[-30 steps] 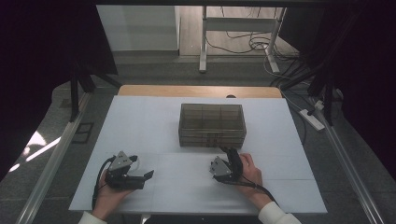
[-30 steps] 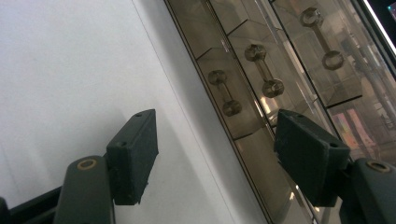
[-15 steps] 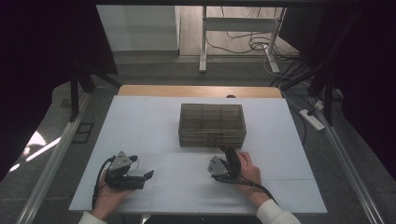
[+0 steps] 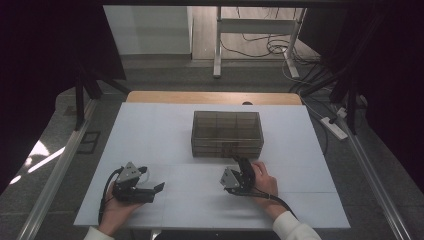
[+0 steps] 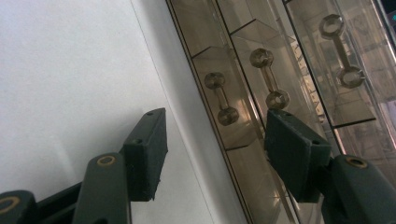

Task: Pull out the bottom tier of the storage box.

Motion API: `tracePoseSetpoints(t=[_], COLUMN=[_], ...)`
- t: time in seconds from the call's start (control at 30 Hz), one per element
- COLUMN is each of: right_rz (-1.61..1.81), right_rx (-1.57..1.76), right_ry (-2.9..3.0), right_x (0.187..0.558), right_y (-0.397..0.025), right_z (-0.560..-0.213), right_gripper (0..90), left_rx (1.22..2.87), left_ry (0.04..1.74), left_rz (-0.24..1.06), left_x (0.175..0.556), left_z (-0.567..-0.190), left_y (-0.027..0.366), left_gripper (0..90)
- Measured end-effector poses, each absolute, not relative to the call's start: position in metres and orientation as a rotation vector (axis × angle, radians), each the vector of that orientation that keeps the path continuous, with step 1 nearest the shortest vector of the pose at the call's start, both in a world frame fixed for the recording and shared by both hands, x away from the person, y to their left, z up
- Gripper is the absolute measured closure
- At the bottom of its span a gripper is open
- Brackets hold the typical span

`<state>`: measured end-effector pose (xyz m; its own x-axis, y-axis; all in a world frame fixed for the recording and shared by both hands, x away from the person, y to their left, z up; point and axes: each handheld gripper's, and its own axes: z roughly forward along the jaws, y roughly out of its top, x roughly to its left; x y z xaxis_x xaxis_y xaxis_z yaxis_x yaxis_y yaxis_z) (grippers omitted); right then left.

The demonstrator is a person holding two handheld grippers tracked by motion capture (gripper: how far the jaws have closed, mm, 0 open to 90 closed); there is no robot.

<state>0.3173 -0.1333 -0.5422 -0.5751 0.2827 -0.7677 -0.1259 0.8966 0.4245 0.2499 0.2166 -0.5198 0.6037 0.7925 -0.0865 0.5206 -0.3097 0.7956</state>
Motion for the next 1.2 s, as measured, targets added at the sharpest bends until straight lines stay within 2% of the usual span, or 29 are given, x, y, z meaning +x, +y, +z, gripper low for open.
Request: tracePoseSetpoints(t=[0.43, 0.73, 1.2], right_rz=[0.511, 0.491, 0.441], right_rx=[0.088, 0.049, 0.015], right_ry=[2.098, 2.093, 2.077], right_x=[0.322, 0.325, 0.329], right_y=[-0.13, -0.126, -0.122], right_z=[-0.544, -0.547, -0.55], right_gripper=[43.1, 51.0, 55.7], left_rx=[1.991, 1.991, 1.989], left_ry=[1.041, 1.04, 1.041], left_rz=[0.41, 0.41, 0.411], left_x=[0.25, 0.25, 0.249], left_z=[-0.52, -0.52, -0.519], left_y=[0.217, 0.216, 0.217], left_gripper=[11.4, 11.4, 11.4])
